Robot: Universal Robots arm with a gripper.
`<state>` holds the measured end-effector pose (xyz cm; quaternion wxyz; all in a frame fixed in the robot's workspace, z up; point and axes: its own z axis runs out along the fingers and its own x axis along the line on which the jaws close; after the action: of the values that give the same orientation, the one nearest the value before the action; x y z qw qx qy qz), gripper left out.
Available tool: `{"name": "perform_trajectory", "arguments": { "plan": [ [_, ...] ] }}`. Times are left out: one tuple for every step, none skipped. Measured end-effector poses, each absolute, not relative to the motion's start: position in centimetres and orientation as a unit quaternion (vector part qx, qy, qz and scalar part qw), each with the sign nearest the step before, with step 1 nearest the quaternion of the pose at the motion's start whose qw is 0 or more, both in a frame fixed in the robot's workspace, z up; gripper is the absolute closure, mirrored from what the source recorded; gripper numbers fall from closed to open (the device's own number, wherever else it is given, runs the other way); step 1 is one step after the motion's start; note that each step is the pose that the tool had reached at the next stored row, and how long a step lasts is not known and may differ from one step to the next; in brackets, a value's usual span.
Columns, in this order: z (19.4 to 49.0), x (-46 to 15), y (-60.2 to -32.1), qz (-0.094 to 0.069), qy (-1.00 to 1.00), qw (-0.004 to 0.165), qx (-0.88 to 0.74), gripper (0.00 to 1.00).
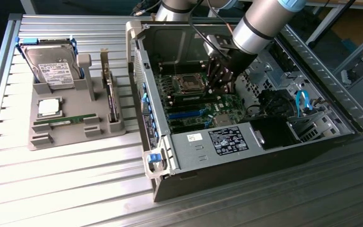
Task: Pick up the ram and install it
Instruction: 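Insert the ram into the slot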
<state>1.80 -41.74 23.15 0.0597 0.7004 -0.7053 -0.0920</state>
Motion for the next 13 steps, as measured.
{"name": "perform_trajectory", "arguments": {
  "plan": [
    [23.11, 1.80, -41.75, -0.092, -0.705, 0.060, 0.700, 0.88],
    [23.09, 1.80, -41.75, -0.092, -0.705, 0.060, 0.700, 0.88],
    [23.08, 1.80, -41.75, -0.092, -0.705, 0.060, 0.700, 0.88],
    [23.08, 1.80, -41.75, -0.092, -0.705, 0.060, 0.700, 0.88],
    [23.08, 1.80, -41.75, -0.092, -0.705, 0.060, 0.700, 0.88],
    [23.08, 1.80, -41.75, -0.092, -0.705, 0.060, 0.700, 0.88],
    [23.08, 1.80, -41.75, -0.092, -0.705, 0.060, 0.700, 0.88],
    [23.08, 1.80, -41.75, -0.092, -0.705, 0.060, 0.700, 0.88],
    [23.08, 1.80, -41.75, -0.092, -0.705, 0.060, 0.700, 0.88],
    [23.08, 1.80, -41.75, -0.092, -0.705, 0.060, 0.701, 0.88],
    [23.08, 1.80, -41.75, -0.092, -0.705, 0.060, 0.701, 0.88],
    [23.08, 1.80, -41.75, -0.092, -0.704, 0.060, 0.701, 0.88],
    [23.08, 1.80, -41.75, -0.092, -0.704, 0.060, 0.702, 0.88]
  ]
}}
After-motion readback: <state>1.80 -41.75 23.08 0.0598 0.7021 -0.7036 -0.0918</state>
